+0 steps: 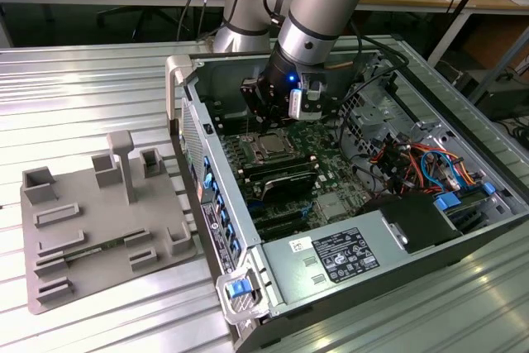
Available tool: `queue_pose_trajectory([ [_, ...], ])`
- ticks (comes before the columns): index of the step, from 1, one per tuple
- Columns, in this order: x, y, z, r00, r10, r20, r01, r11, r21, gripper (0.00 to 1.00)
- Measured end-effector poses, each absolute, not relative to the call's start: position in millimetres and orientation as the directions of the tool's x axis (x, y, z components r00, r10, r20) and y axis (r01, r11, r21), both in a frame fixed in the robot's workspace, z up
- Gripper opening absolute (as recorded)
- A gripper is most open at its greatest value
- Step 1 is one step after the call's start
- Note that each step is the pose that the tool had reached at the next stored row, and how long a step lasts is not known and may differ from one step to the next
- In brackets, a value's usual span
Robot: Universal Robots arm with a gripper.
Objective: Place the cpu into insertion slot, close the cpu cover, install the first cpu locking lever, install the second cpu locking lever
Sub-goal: 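Install the first cpu locking lever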
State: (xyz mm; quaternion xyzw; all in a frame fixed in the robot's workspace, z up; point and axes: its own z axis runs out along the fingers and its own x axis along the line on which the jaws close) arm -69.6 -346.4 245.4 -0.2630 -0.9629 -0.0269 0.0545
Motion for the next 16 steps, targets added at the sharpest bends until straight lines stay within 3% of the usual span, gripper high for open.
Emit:
queue_pose_trajectory([
  [16,-69.6,-346.4,245.4,-0.863,0.49,0.12,0.496,0.868,0.024,0.11],
])
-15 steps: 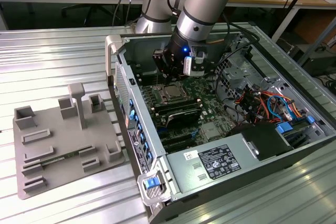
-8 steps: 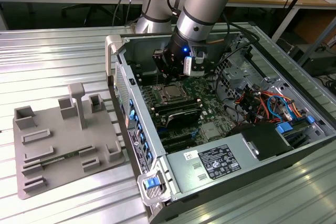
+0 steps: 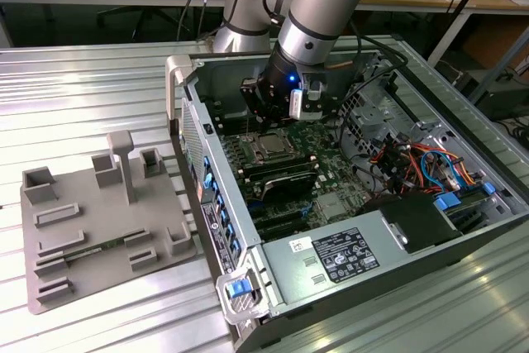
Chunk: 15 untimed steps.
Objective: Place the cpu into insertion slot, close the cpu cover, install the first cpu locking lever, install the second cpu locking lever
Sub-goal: 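Install the first cpu locking lever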
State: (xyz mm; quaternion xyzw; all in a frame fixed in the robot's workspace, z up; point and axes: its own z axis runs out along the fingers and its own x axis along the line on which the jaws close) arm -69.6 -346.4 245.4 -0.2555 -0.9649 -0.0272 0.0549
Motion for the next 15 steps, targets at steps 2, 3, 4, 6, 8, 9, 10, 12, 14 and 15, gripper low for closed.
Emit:
queue_pose_trajectory([
  [2,-69.6,-346.4,245.4,-0.864,0.488,0.12,0.494,0.869,0.025,0.11],
  [3,-69.6,-346.4,245.4,-0.865,0.487,0.12,0.493,0.87,0.025,0.11],
  [4,-69.6,-346.4,245.4,-0.866,0.485,0.12,0.491,0.871,0.025,0.11],
  [6,-69.6,-346.4,245.4,-0.867,0.484,0.12,0.49,0.871,0.025,0.11],
  [8,-69.6,-346.4,245.4,-0.868,0.482,0.12,0.489,0.872,0.026,0.11],
  [9,-69.6,-346.4,245.4,-0.868,0.482,0.121,0.488,0.873,0.026,0.11],
  [10,-69.6,-346.4,245.4,-0.868,0.481,0.121,0.487,0.873,0.026,0.11],
  [12,-69.6,-346.4,245.4,-0.869,0.479,0.121,0.485,0.874,0.026,0.11],
  [14,-69.6,-346.4,245.4,-0.87,0.478,0.121,0.484,0.875,0.026,0.11],
  [15,-69.6,-346.4,245.4,-0.871,0.477,0.121,0.483,0.875,0.026,0.11],
])
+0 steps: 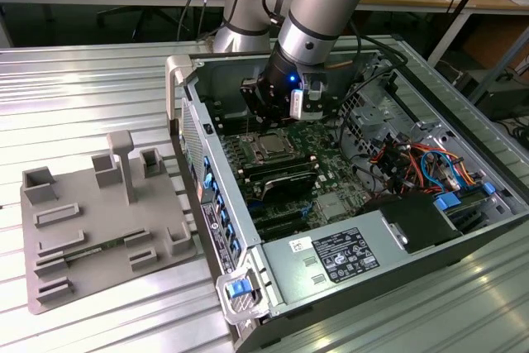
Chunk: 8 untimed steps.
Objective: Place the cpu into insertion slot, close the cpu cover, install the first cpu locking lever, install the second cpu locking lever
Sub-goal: 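Install the first cpu locking lever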
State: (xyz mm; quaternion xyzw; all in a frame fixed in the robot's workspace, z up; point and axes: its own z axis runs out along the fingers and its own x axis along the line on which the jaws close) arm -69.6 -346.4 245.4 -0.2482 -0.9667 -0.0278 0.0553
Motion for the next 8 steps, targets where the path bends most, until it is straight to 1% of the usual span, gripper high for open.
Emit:
queue_pose_trajectory([
  [8,-69.6,-346.4,245.4,-0.879,0.461,0.121,0.467,0.884,0.026,0.11],
])
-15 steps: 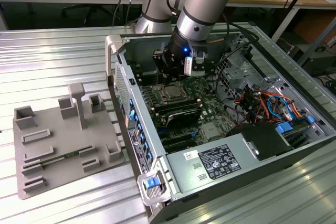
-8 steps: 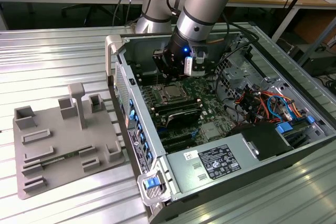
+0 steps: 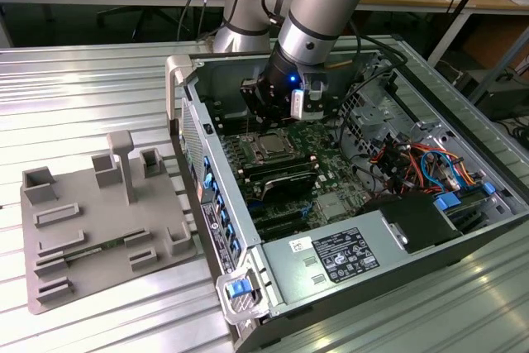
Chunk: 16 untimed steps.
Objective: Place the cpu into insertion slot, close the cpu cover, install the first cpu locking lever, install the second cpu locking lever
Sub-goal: 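Install the first cpu locking lever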
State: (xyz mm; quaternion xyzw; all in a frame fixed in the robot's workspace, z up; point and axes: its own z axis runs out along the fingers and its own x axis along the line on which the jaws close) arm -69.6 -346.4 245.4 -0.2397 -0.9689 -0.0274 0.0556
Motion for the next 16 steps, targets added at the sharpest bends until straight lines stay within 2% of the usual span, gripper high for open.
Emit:
queue_pose_trajectory([
  [16,-69.6,-346.4,245.4,-0.91,0.396,0.121,0.402,0.915,0.026,0.11],
])
